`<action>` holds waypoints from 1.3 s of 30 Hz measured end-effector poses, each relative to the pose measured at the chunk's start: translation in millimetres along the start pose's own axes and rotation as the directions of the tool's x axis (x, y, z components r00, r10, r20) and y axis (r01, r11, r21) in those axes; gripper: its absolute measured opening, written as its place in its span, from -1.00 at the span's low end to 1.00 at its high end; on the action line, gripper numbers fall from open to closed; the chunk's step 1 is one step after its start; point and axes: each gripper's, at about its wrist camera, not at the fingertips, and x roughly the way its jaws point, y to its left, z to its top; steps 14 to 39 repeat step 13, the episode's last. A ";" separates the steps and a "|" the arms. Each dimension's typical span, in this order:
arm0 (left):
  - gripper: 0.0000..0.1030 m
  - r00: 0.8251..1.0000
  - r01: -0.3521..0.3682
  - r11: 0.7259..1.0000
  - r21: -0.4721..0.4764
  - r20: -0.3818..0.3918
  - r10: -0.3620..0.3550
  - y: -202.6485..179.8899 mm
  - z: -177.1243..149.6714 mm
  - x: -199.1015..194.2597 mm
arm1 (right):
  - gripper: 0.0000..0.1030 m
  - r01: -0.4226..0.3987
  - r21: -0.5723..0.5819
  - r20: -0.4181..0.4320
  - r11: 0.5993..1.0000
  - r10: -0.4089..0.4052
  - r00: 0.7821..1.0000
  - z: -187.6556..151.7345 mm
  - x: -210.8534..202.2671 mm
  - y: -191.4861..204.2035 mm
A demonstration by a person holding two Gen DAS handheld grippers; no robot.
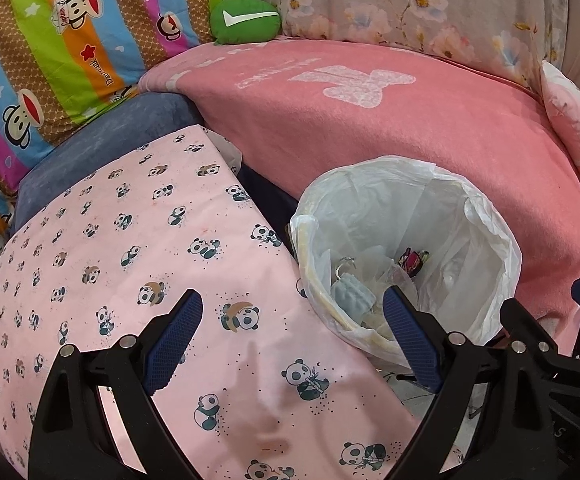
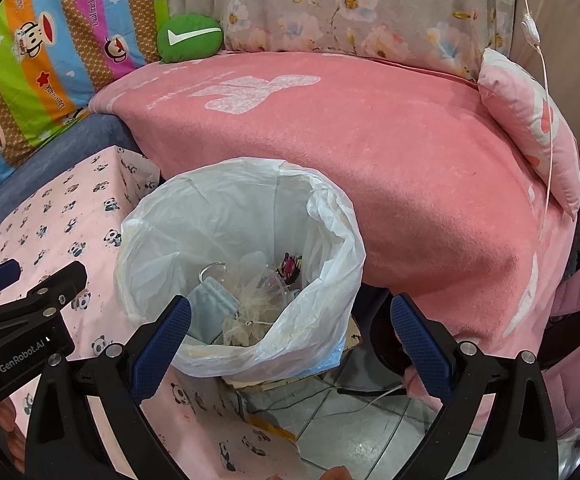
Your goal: Collect trash
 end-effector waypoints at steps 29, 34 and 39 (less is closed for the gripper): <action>0.69 1.000 -0.001 1.000 0.018 0.012 0.001 -4.5 0.6 -4.9 | 0.87 0.000 0.003 0.005 1.000 0.000 1.000 -0.3 -0.9 0.1; 0.69 1.000 -0.001 1.000 0.018 0.012 0.001 -4.5 0.6 -4.9 | 0.87 0.000 0.003 0.005 1.000 0.000 1.000 -0.3 -0.9 0.1; 0.69 1.000 -0.001 1.000 0.018 0.012 0.001 -4.5 0.6 -4.9 | 0.87 0.000 0.003 0.005 1.000 0.000 1.000 -0.3 -0.9 0.1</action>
